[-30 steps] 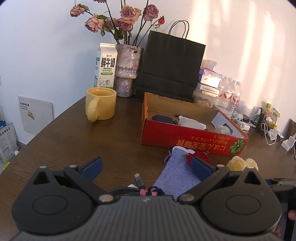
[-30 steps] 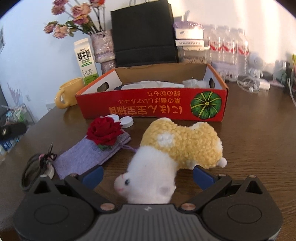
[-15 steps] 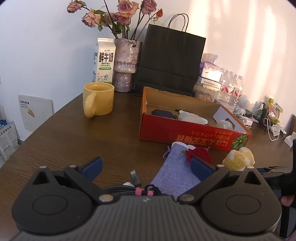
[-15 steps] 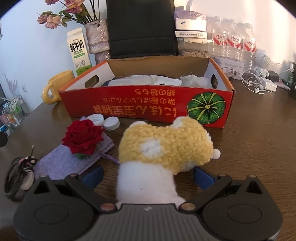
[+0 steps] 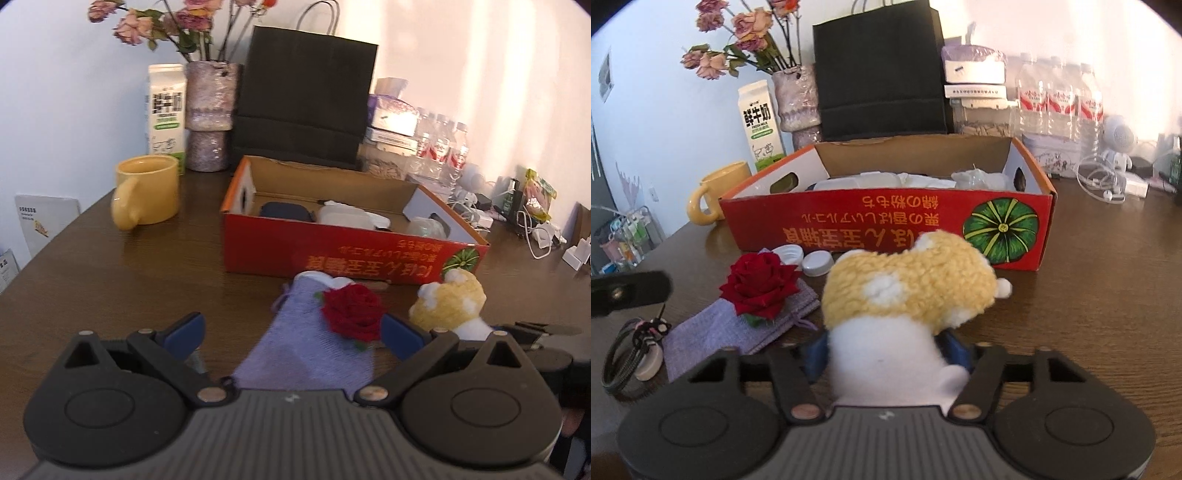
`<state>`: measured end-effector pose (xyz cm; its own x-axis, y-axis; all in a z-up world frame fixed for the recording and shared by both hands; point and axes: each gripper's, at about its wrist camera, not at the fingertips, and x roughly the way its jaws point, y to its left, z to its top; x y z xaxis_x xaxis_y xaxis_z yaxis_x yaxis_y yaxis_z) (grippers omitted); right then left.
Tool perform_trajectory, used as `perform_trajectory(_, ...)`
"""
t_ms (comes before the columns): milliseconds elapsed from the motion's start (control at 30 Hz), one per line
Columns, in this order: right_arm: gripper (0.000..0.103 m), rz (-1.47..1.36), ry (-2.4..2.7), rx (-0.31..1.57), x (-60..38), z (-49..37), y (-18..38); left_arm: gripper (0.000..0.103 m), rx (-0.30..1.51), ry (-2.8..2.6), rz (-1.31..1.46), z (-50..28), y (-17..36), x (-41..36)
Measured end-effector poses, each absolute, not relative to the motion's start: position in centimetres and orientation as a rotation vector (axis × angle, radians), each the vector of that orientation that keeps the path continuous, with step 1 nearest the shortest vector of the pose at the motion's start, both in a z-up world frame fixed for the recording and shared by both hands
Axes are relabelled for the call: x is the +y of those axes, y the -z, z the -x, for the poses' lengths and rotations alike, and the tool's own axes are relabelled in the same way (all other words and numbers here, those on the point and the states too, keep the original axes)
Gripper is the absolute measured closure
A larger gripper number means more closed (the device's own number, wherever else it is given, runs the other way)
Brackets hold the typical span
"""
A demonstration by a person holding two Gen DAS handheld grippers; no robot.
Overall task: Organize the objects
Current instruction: 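Grasp the yellow-white plush toy with the right gripper and lift it, then grasp the red fabric rose with the left gripper while the right gripper holds the plush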
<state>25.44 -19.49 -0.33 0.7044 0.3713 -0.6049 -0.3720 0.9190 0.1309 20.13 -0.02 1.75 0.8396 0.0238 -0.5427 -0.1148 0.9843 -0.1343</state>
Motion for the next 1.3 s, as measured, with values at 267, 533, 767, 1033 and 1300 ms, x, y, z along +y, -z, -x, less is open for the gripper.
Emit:
perform_trajectory(267,0.05,0.045,-0.389,0.577,-19.0,-23.9,-0.1,0.0,0.555,-0.038,0.142,-23.5,-1.5,-2.9)
perform_trajectory(533,0.05,-0.008,-0.31,0.518,-21.0,-23.9,-0.9,0.0,0.51,-0.047,0.17,-25.7,-1.0,-3.3)
perform_trajectory(767,0.05,0.007,-0.303,0.508,-20.8,-23.8,-0.7,0.0,0.524,-0.023,0.165,-25.9,0.4,-3.0)
perform_trajectory(1033,0.05,0.007,-0.302,0.509,-20.8,-23.7,-0.6,0.009,0.54,-0.02,0.121,-25.8,1.1,-3.6)
perform_trajectory(1300,0.05,0.012,-0.309,0.511,-20.6,-23.6,-0.6,0.019,0.553,-0.021,0.1,-26.0,1.5,-3.8)
